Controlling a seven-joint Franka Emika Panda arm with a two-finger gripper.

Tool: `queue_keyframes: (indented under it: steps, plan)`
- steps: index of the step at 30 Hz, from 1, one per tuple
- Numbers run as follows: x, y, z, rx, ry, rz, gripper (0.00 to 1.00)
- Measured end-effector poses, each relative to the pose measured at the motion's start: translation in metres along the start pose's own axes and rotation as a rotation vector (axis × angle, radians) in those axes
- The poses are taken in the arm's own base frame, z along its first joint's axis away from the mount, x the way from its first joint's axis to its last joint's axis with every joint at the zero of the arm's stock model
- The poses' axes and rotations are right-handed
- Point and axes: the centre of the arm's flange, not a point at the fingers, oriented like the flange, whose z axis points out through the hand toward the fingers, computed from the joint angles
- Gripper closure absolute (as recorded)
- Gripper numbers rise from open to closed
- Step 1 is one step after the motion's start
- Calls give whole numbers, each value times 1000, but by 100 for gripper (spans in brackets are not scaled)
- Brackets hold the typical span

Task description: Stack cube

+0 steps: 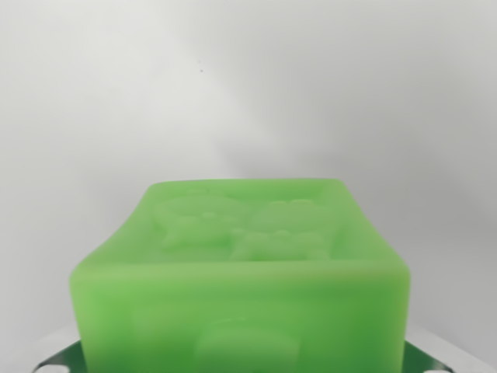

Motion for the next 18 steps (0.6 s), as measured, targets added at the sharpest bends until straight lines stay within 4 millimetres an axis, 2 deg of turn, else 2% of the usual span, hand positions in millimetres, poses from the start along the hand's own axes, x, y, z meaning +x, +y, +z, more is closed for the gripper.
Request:
queue_keyframes:
  steps: [4, 18]
  plan:
    - [0, 0, -14, 0, 4, 1, 100]
    - [-9, 17, -27, 2, -1, 84, 100]
